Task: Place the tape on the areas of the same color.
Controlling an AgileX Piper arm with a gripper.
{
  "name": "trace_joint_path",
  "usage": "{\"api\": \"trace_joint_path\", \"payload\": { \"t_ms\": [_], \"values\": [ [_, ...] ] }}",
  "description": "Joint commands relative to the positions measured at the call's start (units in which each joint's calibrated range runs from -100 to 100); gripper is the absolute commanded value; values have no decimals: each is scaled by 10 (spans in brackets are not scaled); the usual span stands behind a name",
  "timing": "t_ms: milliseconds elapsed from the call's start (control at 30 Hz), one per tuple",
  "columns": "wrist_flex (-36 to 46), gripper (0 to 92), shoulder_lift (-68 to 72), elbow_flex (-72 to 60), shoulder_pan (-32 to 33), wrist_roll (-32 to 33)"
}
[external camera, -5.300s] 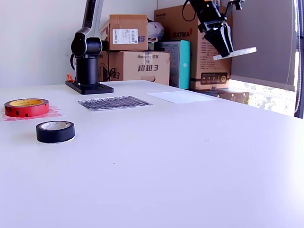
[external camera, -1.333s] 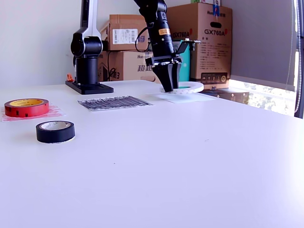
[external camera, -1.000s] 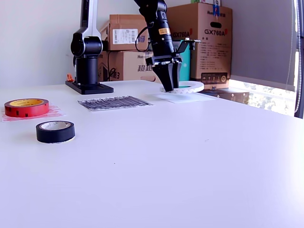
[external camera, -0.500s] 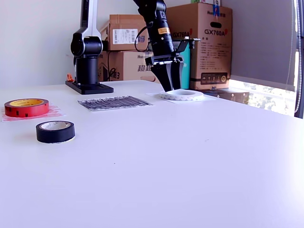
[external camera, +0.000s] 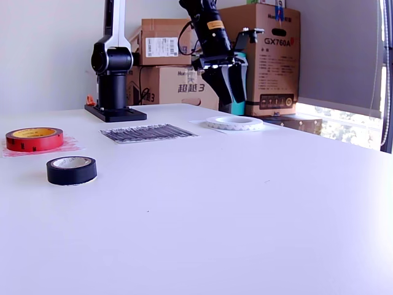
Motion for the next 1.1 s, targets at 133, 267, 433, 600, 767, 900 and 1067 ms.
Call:
{"api": "trace_joint_path", "payload": {
  "t_ms": [133,267,433,600,767,900,1067],
  "values": [
    [36,526,-15,-97,-117,0],
    [36,525,-10,-114,-200,-5],
    [36,524,7,-145,-304,-20],
    [37,524,46,-197,-402,-24],
    [60,524,81,-236,-463,-51],
    [104,524,111,-274,-491,-55],
    [152,523,155,-323,-507,-50]
  ]
}}
